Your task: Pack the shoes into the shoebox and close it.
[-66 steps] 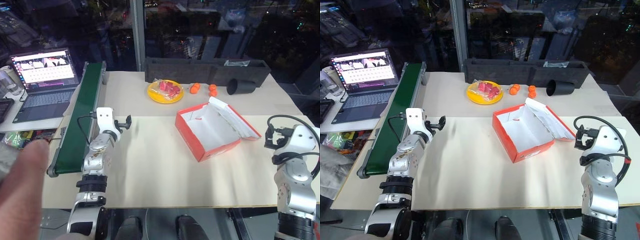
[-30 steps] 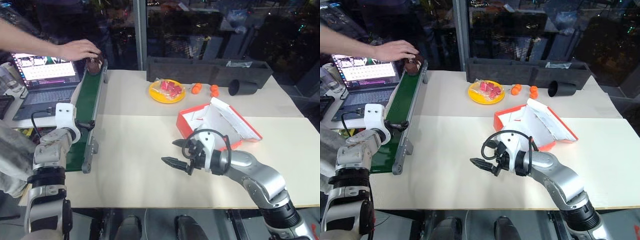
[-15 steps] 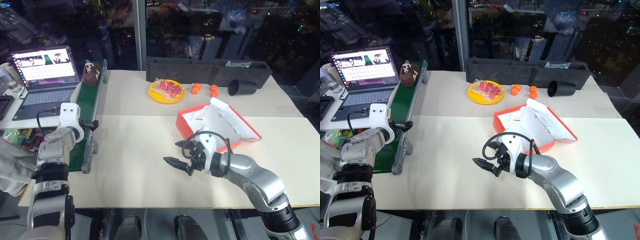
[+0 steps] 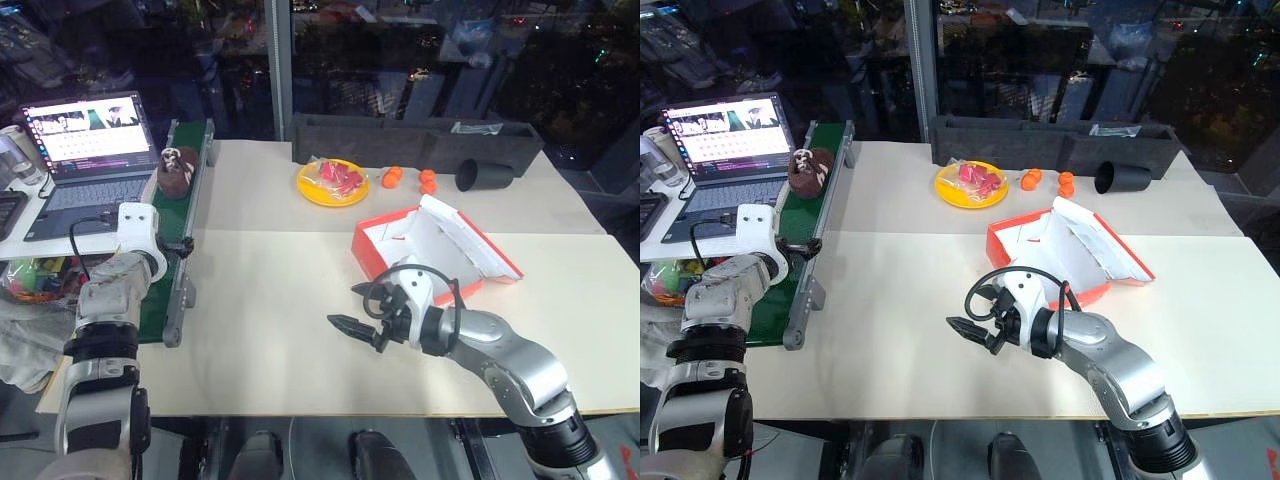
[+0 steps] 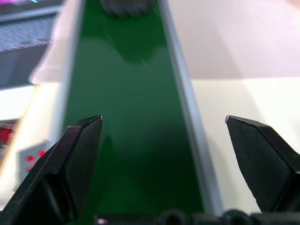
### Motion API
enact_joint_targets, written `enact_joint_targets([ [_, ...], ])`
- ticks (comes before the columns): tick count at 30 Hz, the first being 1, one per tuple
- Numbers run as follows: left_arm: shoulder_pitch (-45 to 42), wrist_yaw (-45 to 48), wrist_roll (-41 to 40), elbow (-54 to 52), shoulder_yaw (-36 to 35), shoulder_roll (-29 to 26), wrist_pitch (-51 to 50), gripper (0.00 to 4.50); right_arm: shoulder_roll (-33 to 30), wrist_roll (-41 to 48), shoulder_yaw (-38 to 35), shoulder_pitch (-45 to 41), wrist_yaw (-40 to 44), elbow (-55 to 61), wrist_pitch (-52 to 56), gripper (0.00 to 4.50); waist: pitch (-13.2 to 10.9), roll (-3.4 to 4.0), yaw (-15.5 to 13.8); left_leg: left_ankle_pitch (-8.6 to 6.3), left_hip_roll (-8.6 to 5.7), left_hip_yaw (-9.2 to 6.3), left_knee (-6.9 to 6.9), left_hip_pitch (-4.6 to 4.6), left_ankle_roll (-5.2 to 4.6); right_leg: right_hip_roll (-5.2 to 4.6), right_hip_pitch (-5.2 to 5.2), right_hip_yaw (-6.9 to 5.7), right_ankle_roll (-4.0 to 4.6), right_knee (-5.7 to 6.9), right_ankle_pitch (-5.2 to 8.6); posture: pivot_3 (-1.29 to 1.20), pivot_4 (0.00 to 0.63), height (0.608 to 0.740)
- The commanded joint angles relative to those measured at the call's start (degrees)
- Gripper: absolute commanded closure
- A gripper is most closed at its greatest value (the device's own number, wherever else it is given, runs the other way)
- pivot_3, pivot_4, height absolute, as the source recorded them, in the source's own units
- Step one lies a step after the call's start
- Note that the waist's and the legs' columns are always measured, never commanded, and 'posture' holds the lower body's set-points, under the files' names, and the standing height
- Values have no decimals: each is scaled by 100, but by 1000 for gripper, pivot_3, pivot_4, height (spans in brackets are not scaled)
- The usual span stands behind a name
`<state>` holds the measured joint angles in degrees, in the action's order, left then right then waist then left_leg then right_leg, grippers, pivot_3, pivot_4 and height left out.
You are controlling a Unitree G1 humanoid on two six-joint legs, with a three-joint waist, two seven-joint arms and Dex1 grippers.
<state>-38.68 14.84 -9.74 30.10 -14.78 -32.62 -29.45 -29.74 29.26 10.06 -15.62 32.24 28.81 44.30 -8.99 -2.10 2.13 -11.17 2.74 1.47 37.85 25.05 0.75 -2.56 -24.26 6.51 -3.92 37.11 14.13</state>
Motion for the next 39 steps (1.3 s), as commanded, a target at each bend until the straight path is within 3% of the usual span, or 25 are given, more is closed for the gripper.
enact_joint_targets([
  [1,-193,-169,41,71,-158,-116,281,0,30,-47,-164,-17,5,113,-168,96,0,0,-2,0,0,0,0,0,0,0,0,0,0,0,0,0,150,714],
  [20,-221,-89,7,348,-53,66,89,0,68,-49,-317,41,-41,282,-92,96,1,-1,-3,0,0,0,0,0,0,0,0,0,0,1,0,0,150,714],
  [23,-233,-66,-48,256,-74,121,61,621,63,-40,-368,24,-35,289,-81,0,2,-3,-4,0,0,0,1,0,0,0,1,-1,0,3,0,0,150,714],
  [26,-283,-72,-121,136,-123,180,-10,1744,63,-47,-429,-24,-46,260,-85,0,2,-3,-22,1,-1,0,1,-1,1,0,1,-1,0,6,0,0,150,714],
  [27,-302,-59,-173,77,-158,211,-6,1928,65,-47,-446,-41,-48,249,-88,0,2,-3,-32,1,0,-1,1,-1,2,0,1,-2,0,6,0,0,150,714],
  [31,-353,-34,-401,-206,-320,381,211,1935,65,-72,-470,-90,-48,204,-100,0,1,-3,-82,2,0,-2,3,0,3,0,1,-3,0,6,0,0,150,714],
  [35,-224,355,-952,-1312,-406,901,815,1935,214,-54,-617,-212,-224,61,-67,0,-3,-10,-133,2,0,-2,3,6,3,0,-2,-4,1,3,-1,0,150,714],
  [37,-130,469,-1168,-1815,-328,1128,732,1935,432,116,-854,-352,-445,-74,102,0,-3,-11,-143,2,0,-3,3,11,4,-1,-3,-5,2,1,-1,0,150,714],
  [39,63,741,-1427,-2409,25,1402,394,1935,1089,692,-1558,-801,-1147,-433,506,0,-1,-13,-138,2,-1,-3,5,12,4,-3,-1,-5,2,0,-2,0,150,714],
])
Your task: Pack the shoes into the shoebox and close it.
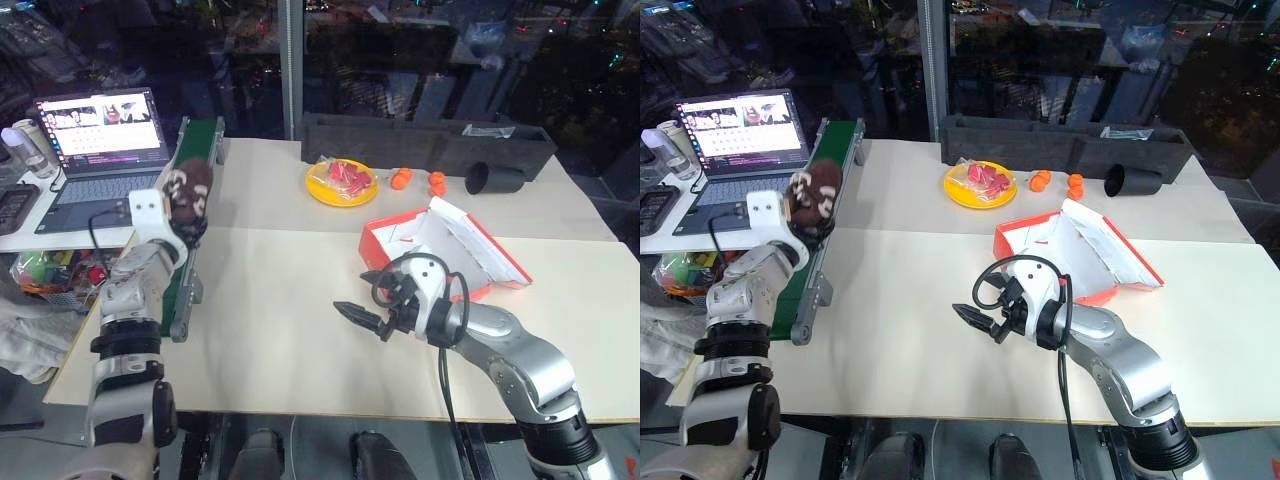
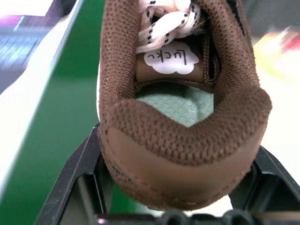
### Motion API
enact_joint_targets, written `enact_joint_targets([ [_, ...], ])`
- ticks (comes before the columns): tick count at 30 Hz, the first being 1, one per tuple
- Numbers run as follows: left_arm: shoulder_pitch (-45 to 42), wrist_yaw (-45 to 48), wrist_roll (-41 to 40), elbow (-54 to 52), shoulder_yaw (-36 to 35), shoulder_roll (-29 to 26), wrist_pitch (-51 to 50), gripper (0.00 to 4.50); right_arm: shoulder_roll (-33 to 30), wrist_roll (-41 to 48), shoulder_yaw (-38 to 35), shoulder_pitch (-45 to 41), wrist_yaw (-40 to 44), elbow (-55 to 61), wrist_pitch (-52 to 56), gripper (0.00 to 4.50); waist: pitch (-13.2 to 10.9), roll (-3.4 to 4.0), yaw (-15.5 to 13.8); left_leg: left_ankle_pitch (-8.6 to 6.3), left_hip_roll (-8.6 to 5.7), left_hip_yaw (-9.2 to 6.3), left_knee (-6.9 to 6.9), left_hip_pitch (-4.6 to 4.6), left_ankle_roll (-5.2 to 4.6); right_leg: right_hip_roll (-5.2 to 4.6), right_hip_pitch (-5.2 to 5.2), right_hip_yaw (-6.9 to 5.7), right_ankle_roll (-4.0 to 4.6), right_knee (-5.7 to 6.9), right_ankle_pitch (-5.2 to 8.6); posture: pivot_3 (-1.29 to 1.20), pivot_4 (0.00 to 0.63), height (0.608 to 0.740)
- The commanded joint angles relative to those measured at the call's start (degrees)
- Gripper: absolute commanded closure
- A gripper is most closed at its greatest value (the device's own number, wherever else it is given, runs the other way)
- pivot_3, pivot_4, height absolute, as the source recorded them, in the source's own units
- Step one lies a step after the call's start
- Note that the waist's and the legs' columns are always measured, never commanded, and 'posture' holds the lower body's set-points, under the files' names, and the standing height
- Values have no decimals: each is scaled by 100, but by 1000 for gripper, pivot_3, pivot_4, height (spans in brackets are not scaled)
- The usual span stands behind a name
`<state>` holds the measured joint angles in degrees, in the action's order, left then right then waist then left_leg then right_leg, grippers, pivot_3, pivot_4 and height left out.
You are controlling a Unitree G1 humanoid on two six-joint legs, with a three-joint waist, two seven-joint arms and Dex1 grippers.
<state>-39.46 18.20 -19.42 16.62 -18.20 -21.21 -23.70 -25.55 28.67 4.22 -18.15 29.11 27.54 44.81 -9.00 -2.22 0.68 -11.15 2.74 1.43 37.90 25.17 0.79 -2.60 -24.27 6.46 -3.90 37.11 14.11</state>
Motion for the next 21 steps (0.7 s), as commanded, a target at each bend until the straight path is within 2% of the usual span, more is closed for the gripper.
enact_joint_targets([
  [1,264,577,-531,-1338,615,354,-331,1935,1074,1121,-1399,-828,-1317,-552,686,0,1,0,22,0,0,0,0,-2,0,1,0,1,1,2,0,0,150,714],
  [5,607,898,-948,-2173,1231,697,-912,1935,2391,2722,-2733,-1704,-3063,-1439,1233,0,4,5,61,2,2,-2,0,-11,3,4,2,3,5,14,-4,0,150,714],
  [7,681,956,-1058,-2417,1463,844,-1107,1935,2712,3321,-3054,-2021,-3609,-1655,1349,0,4,5,90,2,7,-5,0,-11,3,6,0,1,7,16,-4,0,150,714],
  [13,551,1082,-1170,-2440,1687,999,-1259,1935,2687,3731,-2930,-2309,-4300,-1854,1646,0,5,7,183,2,4,-6,0,1,2,5,-8,-1,6,11,-4,0,150,714],
  [21,453,1299,-1087,-2367,1920,1001,-1315,1935,2701,4001,-2846,-2382,-4570,-1861,1392,0,5,7,195,3,3,-11,0,1,2,6,-5,-5,6,6,-4,0,150,714],
])
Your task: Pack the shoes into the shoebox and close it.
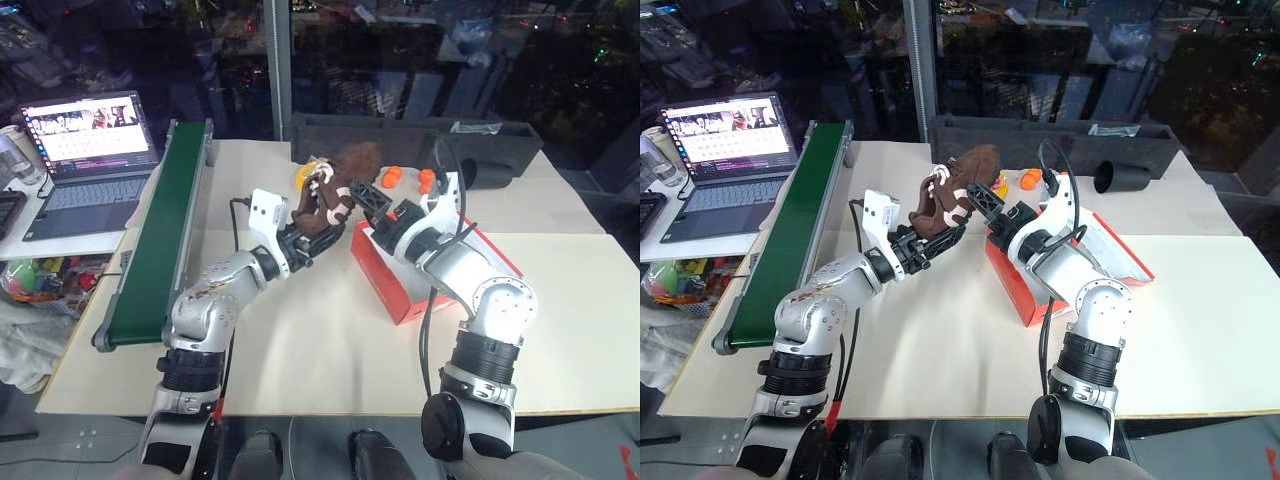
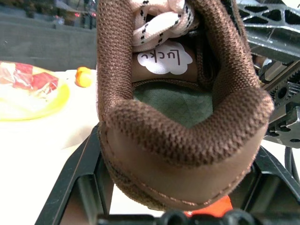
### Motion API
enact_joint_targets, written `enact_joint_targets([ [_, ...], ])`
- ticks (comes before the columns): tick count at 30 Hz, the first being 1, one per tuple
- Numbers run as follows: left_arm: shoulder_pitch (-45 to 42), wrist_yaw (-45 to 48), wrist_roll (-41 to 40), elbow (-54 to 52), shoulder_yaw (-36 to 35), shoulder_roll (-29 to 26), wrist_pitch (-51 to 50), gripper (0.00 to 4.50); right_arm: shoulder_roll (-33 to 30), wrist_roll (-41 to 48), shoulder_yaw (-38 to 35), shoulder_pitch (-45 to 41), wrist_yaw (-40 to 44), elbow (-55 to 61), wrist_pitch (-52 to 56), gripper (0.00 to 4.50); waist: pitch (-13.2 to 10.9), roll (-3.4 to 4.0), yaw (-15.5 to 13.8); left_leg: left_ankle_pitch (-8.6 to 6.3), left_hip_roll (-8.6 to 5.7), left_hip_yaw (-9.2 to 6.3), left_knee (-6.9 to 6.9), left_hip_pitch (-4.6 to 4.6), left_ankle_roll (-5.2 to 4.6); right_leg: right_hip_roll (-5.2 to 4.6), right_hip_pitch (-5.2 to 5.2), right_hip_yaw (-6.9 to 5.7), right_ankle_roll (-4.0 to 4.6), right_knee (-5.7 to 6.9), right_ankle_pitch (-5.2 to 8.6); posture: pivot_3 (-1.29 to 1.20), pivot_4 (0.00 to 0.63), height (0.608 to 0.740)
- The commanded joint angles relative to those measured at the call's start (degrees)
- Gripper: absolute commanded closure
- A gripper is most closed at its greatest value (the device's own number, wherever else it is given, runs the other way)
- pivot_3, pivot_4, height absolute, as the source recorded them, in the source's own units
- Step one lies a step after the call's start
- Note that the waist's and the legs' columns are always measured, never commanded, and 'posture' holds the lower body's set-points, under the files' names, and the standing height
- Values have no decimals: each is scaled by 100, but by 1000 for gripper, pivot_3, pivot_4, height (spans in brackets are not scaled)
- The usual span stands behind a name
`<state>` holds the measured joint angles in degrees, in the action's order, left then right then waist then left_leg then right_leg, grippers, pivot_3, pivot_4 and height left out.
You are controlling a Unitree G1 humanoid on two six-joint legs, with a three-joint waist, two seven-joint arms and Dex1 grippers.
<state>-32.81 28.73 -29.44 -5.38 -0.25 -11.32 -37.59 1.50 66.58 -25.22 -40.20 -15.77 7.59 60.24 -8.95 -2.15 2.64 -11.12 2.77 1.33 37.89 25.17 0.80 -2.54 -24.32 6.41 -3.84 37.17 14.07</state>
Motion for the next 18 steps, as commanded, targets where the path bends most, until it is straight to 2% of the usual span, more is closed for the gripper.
enact_joint_targets([
  [1,-225,244,-75,-143,116,8,85,1935,-3,242,91,-171,-112,151,-188,248,0,0,0,0,0,0,0,0,0,0,0,-1,0,0,0,0,150,714],
  [4,-246,248,-65,-103,100,6,105,1935,-20,314,98,-151,-169,172,-277,1009,0,0,0,0,0,-1,0,0,0,0,1,-1,0,-1,0,0,150,714],
  [12,-257,205,20,-56,156,0,118,1935,-73,427,207,-118,-246,191,-444,3732,0,0,1,0,0,-2,0,2,0,0,0,-2,0,-3,0,0,150,714],
  [18,-226,209,61,-51,165,-35,123,1935,-4,510,237,-96,-290,236,-626,3732,0,0,1,0,0,-2,0,2,0,0,0,-2,0,-4,0,0,150,714],
])
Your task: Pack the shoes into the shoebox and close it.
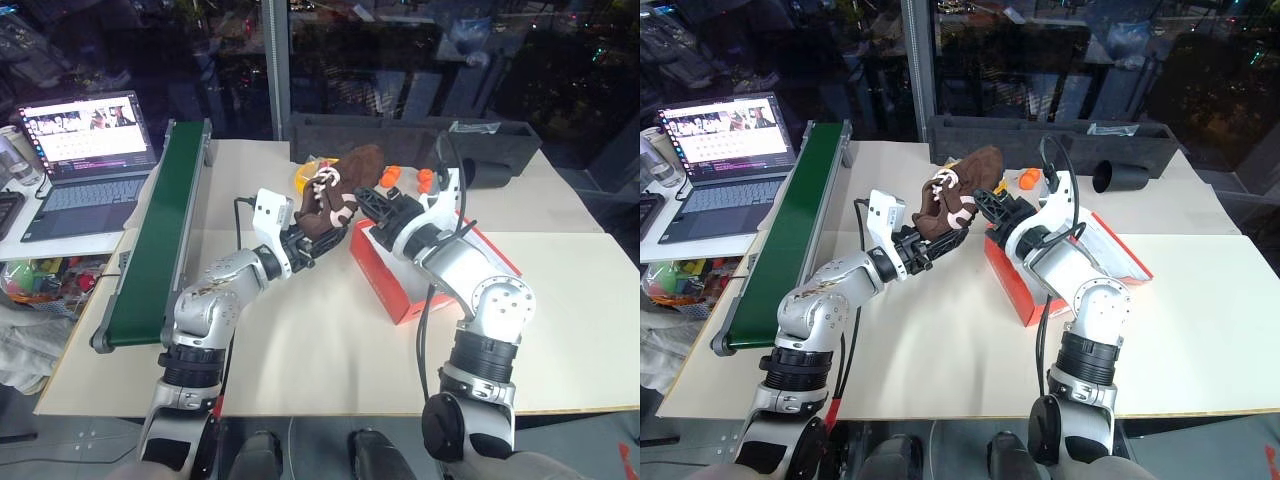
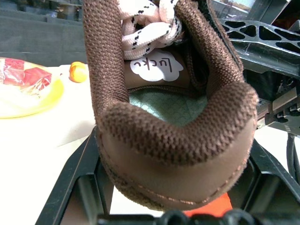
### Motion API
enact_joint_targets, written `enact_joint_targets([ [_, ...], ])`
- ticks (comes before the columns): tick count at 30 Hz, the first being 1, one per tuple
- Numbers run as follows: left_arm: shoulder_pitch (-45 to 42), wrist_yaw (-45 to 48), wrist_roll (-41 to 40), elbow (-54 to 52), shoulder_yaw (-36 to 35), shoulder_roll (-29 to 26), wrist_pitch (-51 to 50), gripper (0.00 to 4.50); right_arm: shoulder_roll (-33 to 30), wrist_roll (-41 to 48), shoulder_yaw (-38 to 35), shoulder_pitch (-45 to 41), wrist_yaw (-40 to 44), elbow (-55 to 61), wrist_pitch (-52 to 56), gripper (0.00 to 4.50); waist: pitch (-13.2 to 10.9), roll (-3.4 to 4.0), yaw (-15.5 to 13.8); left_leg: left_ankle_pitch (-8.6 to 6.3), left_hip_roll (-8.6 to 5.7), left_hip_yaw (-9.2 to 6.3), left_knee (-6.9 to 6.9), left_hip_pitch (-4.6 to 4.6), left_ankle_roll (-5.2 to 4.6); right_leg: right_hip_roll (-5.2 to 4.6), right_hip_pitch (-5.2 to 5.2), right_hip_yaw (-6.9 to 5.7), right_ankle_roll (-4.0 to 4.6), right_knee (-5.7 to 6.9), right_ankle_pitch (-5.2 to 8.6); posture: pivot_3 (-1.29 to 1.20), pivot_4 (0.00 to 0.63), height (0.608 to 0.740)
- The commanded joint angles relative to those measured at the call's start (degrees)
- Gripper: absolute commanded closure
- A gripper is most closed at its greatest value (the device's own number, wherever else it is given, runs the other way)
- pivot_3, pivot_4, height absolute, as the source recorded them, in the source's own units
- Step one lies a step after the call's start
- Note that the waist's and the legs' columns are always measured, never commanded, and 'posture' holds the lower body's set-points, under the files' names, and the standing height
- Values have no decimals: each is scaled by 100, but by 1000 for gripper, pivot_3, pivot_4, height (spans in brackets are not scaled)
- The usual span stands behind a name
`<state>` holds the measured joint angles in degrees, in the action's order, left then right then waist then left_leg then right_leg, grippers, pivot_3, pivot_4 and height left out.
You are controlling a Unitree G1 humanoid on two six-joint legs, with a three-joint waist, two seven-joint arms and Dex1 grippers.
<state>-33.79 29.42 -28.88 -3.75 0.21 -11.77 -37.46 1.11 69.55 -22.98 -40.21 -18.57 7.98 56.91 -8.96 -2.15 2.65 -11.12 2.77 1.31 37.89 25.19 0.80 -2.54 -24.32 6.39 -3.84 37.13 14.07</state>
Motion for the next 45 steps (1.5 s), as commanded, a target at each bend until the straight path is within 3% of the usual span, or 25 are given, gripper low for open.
enact_joint_targets([
  [1,-124,141,13,-212,119,3,114,1935,55,241,12,-90,-24,204,-334,3732,0,0,0,0,0,0,0,0,0,0,0,0,0,0,0,0,150,714],
  [5,-126,137,31,-203,116,11,117,1935,75,304,40,-66,-57,228,-423,3732,0,0,-1,0,0,0,0,1,0,0,0,0,0,-1,0,0,150,714],
  [6,-122,135,32,-207,117,17,118,1935,84,303,51,-52,-86,244,-455,4097,0,0,-1,0,0,0,0,1,0,0,0,0,0,-1,0,0,150,714],
  [8,-109,135,42,-217,121,24,121,1935,78,293,97,-31,-73,278,-481,4233,0,0,0,0,0,0,0,1,0,0,0,0,0,-2,0,0,150,714],
  [15,-22,124,74,-237,83,69,264,1935,-115,83,304,19,-14,324,-517,4250,0,0,-1,0,0,-1,-1,2,0,0,0,0,0,-2,0,0,150,714],
  [17,1,199,-13,-257,55,72,228,953,-166,36,307,34,-39,322,-574,4250,0,0,-2,0,0,-1,-1,2,0,0,0,0,0,-3,0,0,150,714],
  [20,19,192,275,-244,276,-60,246,26,-311,-145,213,21,-95,299,-779,4250,0,0,-2,0,0,-1,-1,3,0,0,0,-1,0,-4,0,0,150,714],
  [23,110,214,422,-195,381,-154,340,26,-675,-803,88,-71,-85,247,-1263,4250,0,1,-14,0,0,-1,-1,4,0,0,0,-1,0,-5,0,0,150,714],
  [27,323,248,442,-279,413,-196,372,26,-1648,-1969,218,-282,74,98,-1682,4250,-4,5,-29,0,-5,0,-1,7,0,-5,-1,-1,-2,-12,1,0,150,714],
  [30,543,486,566,-473,678,-372,461,26,-3295,-2915,1652,-418,1071,133,-600,4250,-19,31,-7,0,-4,3,-8,12,0,-4,-9,3,-1,-14,2,0,150,714],
  [34,636,540,571,-522,730,-358,467,26,-4408,-3284,2811,-477,2181,118,366,4250,-18,37,32,-3,5,15,-19,-3,-5,8,-9,16,11,-12,9,0,150,714],
  [39,653,511,614,-496,750,-262,497,26,-4740,-3868,3364,-468,2915,-342,549,4250,-19,37,-13,-3,1,12,-12,-2,-5,5,-5,16,11,-10,10,0,150,714],
  [45,752,413,600,-590,699,-168,497,26,-4778,-4963,3903,-451,3431,-1366,-34,4250,-19,37,-89,-3,-6,13,-8,5,-5,-5,-4,13,6,-22,10,0,150,714],
])
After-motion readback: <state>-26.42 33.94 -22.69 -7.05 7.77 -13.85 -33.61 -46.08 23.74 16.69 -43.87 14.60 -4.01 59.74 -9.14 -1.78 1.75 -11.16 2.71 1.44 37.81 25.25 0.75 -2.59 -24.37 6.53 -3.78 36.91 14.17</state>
